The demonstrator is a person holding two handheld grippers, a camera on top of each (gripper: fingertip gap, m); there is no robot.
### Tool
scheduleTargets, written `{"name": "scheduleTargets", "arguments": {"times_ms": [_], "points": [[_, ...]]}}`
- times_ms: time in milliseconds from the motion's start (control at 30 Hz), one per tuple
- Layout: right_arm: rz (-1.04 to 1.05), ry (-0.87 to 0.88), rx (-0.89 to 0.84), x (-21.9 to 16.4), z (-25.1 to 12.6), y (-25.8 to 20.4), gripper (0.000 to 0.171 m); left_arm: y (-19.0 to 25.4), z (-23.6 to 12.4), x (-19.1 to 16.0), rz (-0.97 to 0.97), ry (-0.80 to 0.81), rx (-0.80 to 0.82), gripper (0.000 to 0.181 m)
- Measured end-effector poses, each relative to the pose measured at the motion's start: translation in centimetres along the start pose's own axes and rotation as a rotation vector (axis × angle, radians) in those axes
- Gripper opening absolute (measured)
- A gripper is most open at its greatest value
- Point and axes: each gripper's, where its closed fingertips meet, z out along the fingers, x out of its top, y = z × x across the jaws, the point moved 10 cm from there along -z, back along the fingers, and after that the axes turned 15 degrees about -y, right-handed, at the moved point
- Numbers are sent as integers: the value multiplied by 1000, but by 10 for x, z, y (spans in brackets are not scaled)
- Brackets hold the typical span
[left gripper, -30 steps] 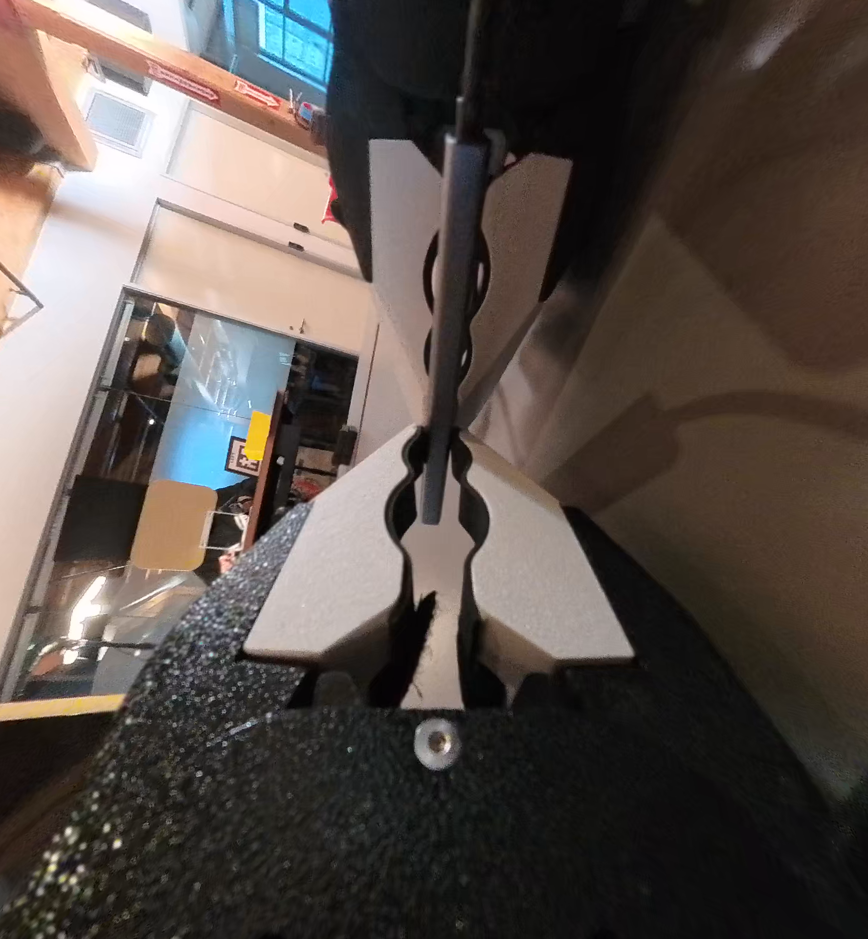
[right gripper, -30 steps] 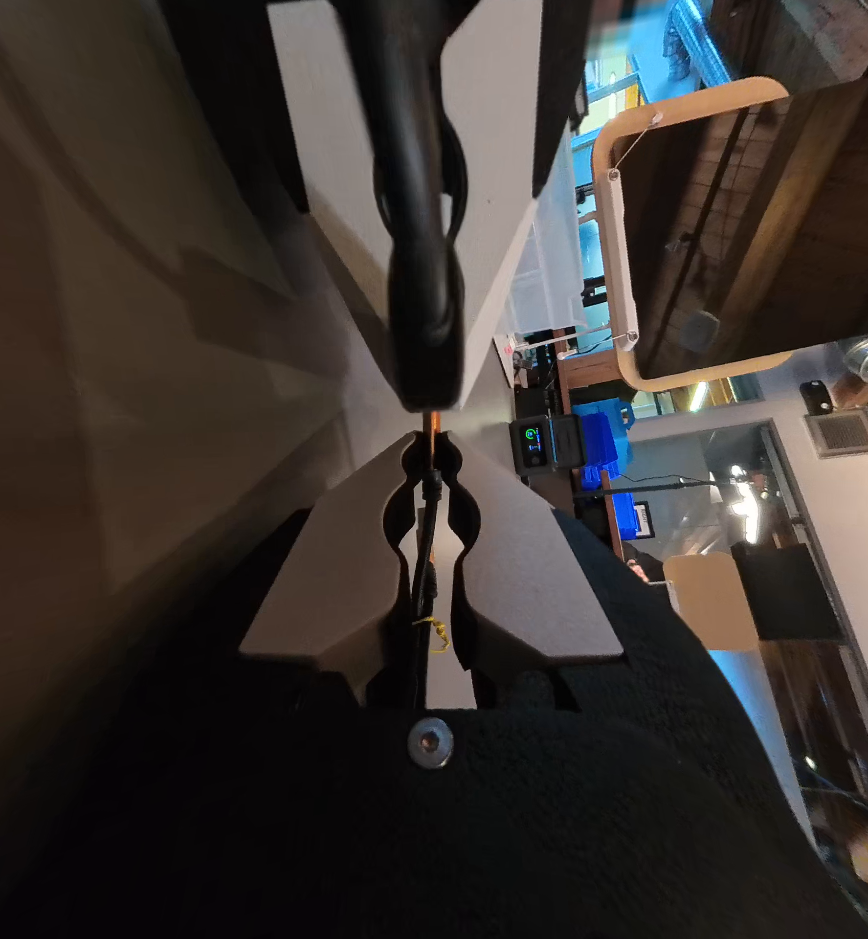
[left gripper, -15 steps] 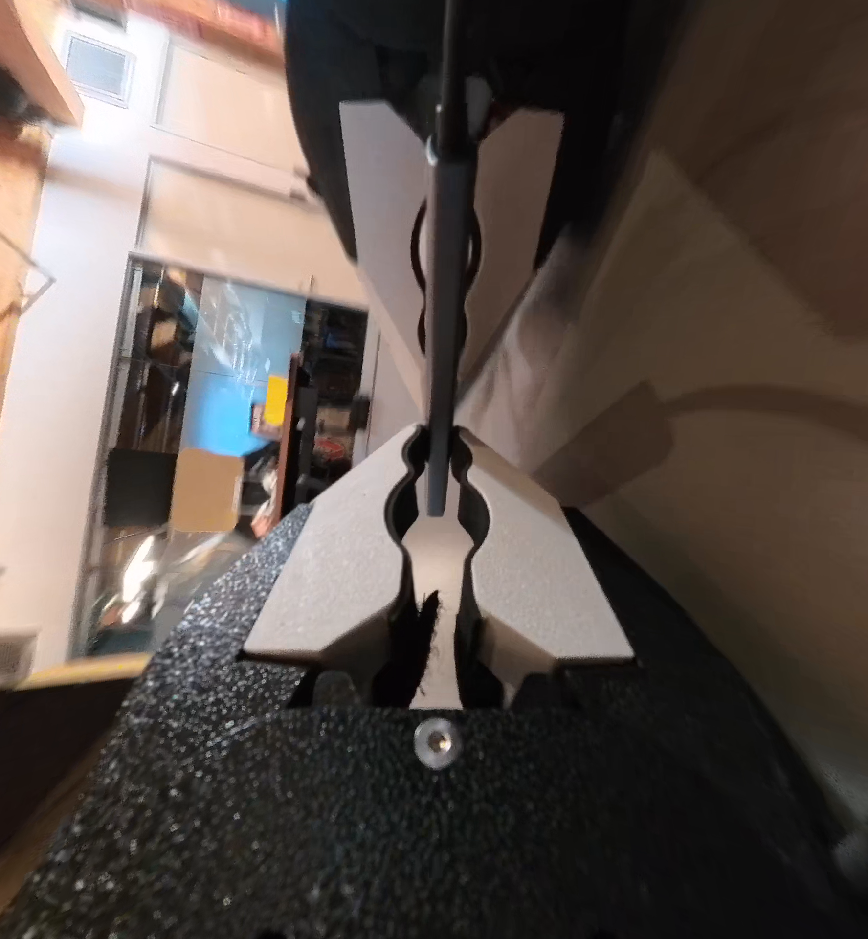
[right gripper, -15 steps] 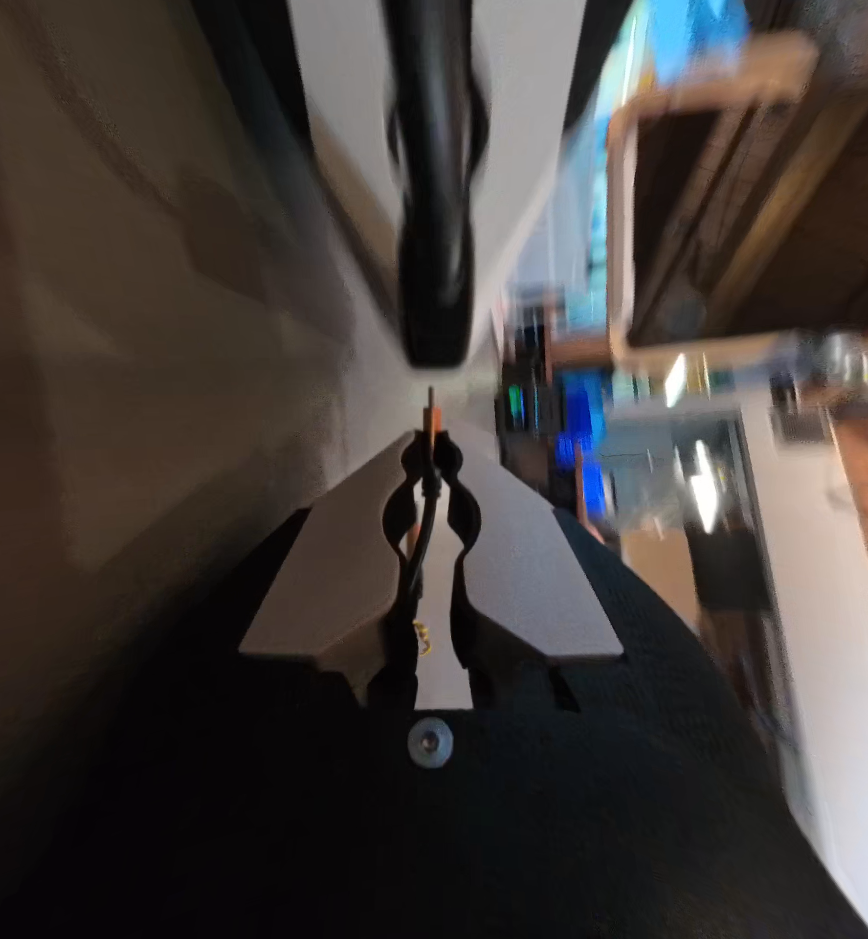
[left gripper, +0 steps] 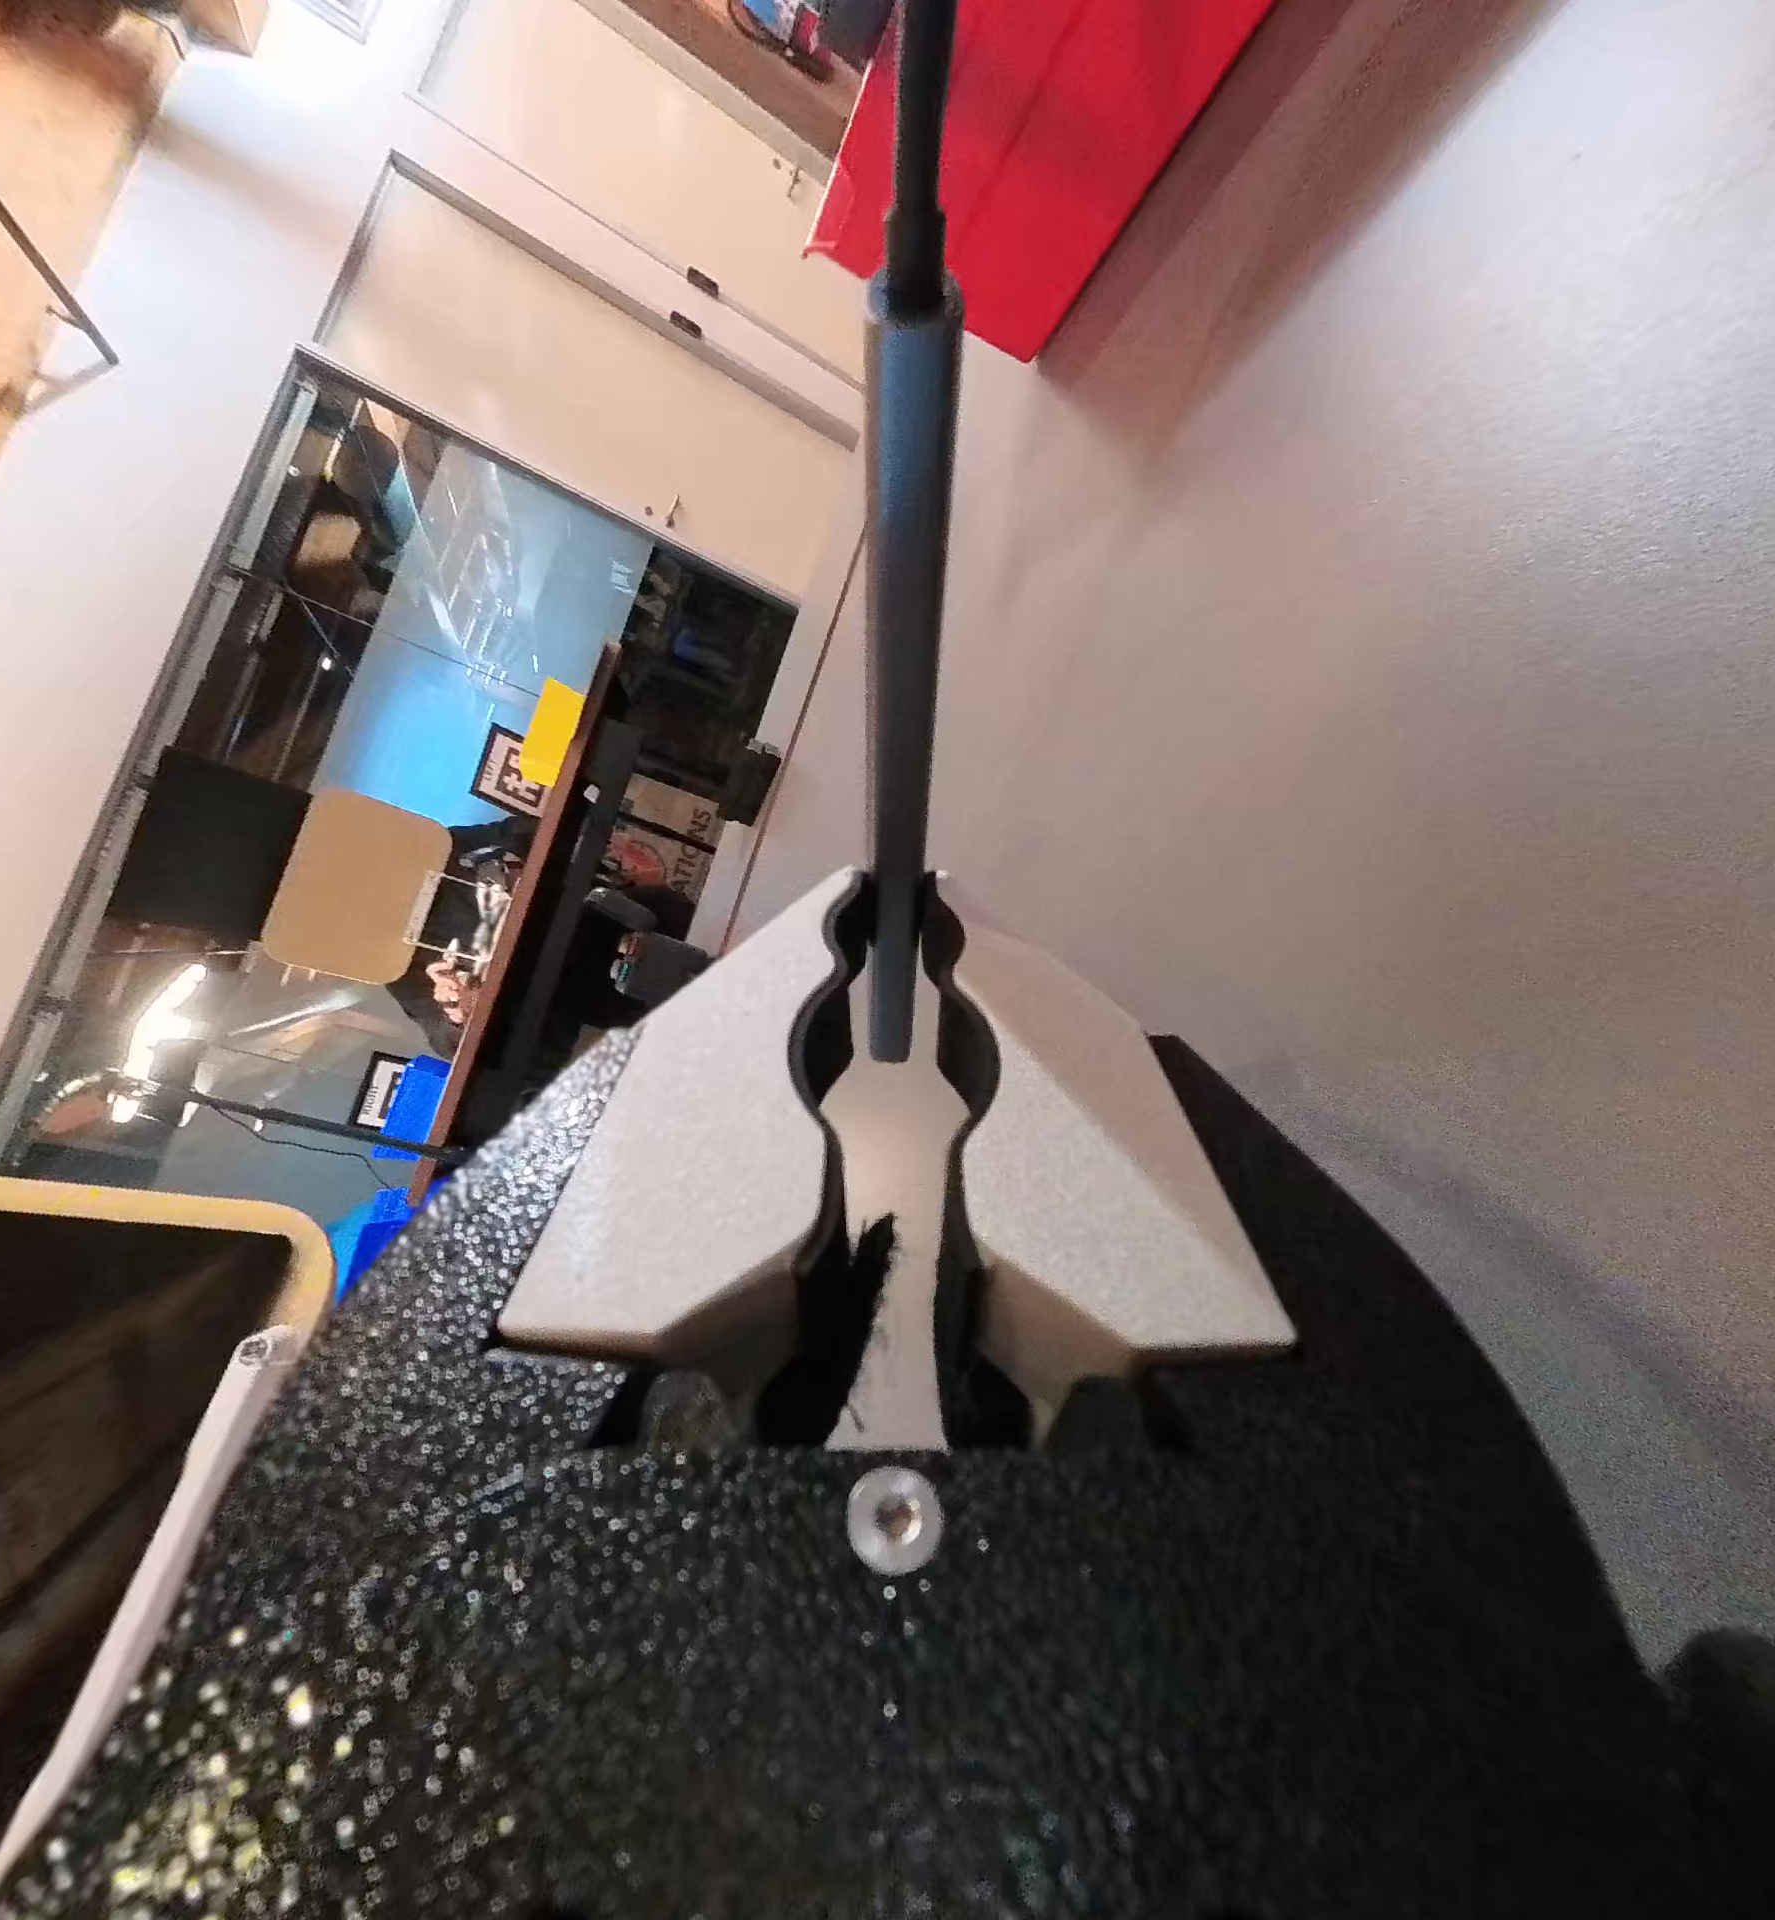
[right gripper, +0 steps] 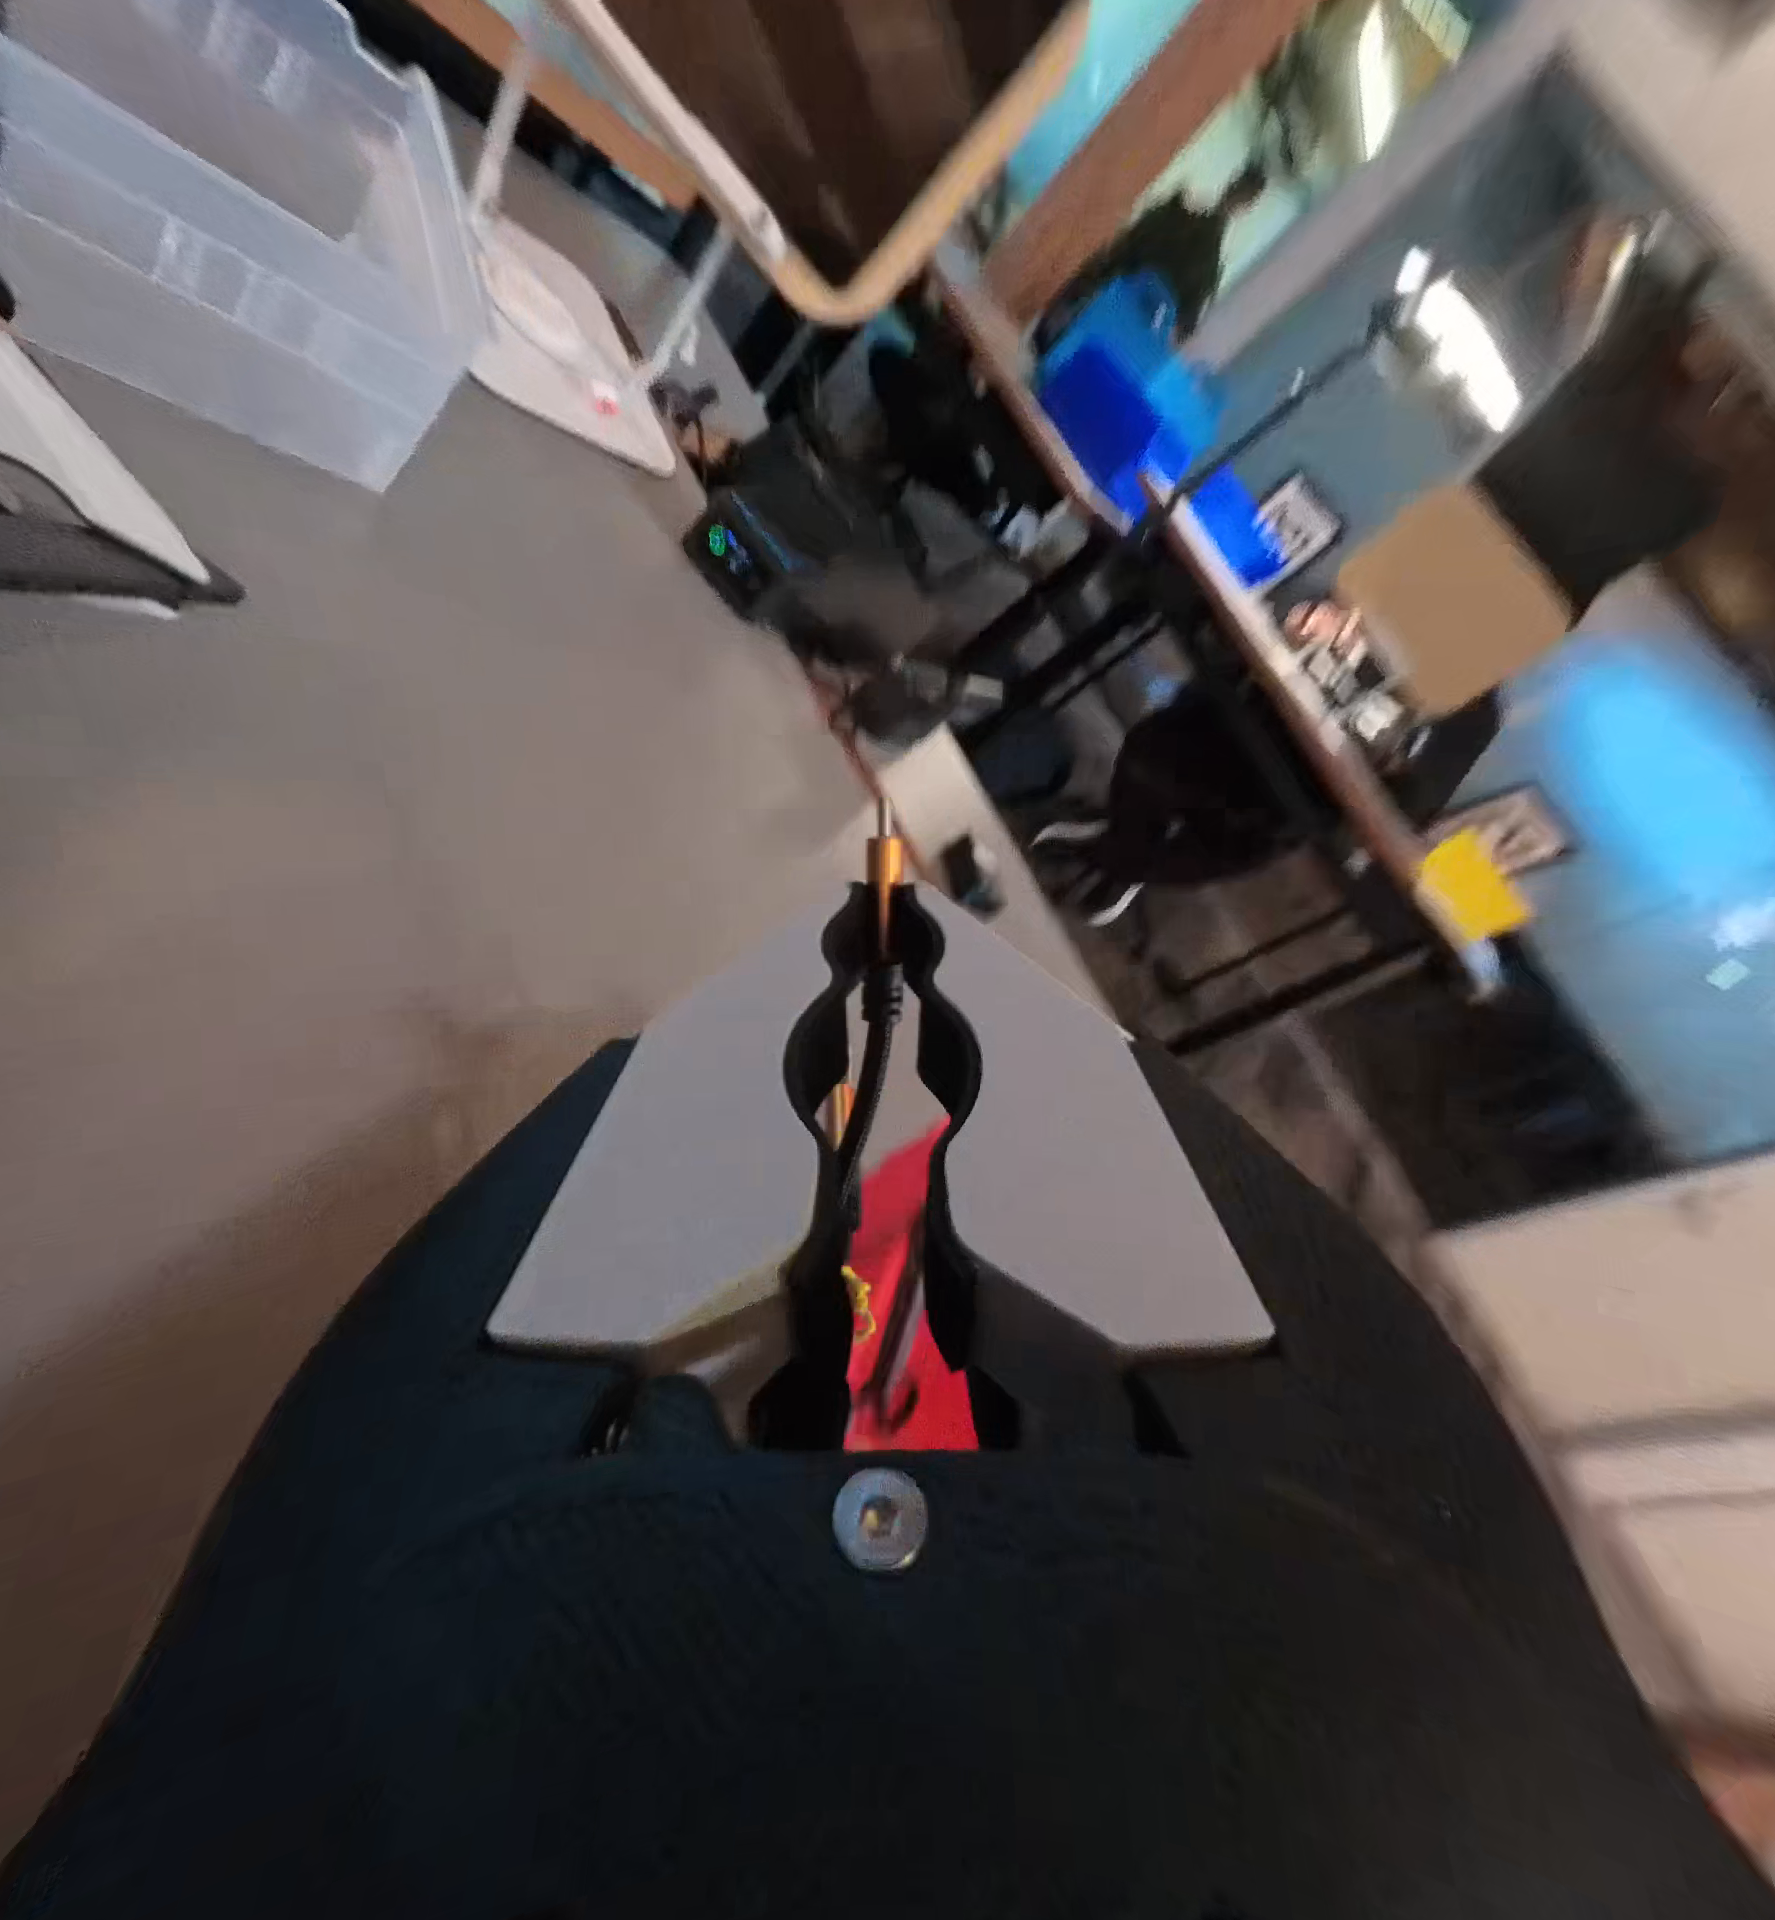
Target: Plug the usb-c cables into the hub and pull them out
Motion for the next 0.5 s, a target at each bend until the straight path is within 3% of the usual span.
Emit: {"name": "scheduleTargets", "arguments": {"times_ms": [100,233,333,500], "points": [[173,-125,57,-43,-24,36,3,1,2,-1,-7,-6,-27,8],[313,-326,153,-97,-39,50,4,2,4,-2,-3,-22,-55,8],[352,-389,77,-122,-41,57,4,4,5,-2,-1,-27,-69,8],[404,-449,29,-133,-42,62,38,4,6,-3,-3,-39,-80,8]]}}
